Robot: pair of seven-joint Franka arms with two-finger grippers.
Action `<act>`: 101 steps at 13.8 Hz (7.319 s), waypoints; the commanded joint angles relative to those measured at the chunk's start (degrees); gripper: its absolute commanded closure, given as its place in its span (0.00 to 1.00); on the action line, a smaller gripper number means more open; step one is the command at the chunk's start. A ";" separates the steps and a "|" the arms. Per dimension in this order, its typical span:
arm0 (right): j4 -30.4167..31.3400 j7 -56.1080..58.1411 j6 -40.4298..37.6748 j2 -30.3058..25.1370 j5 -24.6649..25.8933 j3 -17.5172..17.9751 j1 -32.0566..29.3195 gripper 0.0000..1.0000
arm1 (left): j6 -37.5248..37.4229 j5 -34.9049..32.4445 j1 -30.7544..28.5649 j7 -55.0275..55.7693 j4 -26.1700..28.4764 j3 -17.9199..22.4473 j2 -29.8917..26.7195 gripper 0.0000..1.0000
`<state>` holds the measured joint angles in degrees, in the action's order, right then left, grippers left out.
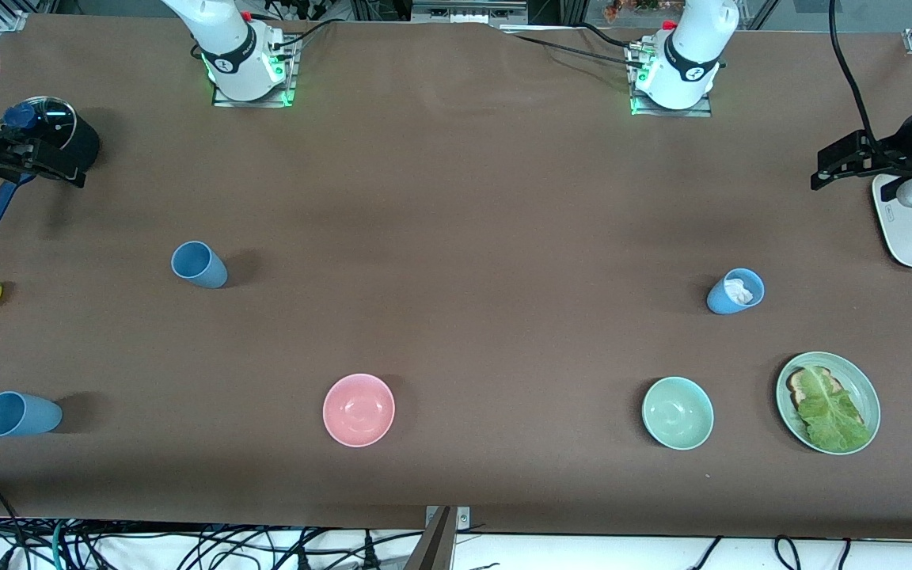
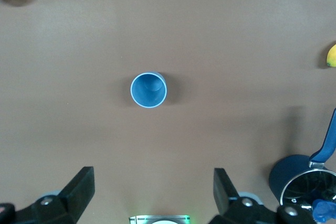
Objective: Stack blue cups with both arms
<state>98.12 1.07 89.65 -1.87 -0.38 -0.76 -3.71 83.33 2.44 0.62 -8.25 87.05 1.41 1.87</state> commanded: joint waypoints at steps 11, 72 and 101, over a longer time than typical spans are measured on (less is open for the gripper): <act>-1.18 0.16 -1.05 0.37 0.03 0.32 -0.68 0.00 | -0.36 -1.04 0.69 -0.54 0.93 0.18 -1.43 0.00; -0.91 0.07 -1.05 0.72 0.03 0.32 -0.68 0.00 | 53.58 4.41 1.13 -13.02 36.96 10.02 7.09 0.00; -0.91 0.16 -1.14 0.64 0.03 0.32 -0.68 0.00 | 76.54 10.21 4.03 -15.92 47.87 9.41 12.28 1.00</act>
<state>98.12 1.07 89.51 -1.34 -0.38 -0.78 -3.80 159.86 10.28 3.98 -21.92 134.06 10.43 15.12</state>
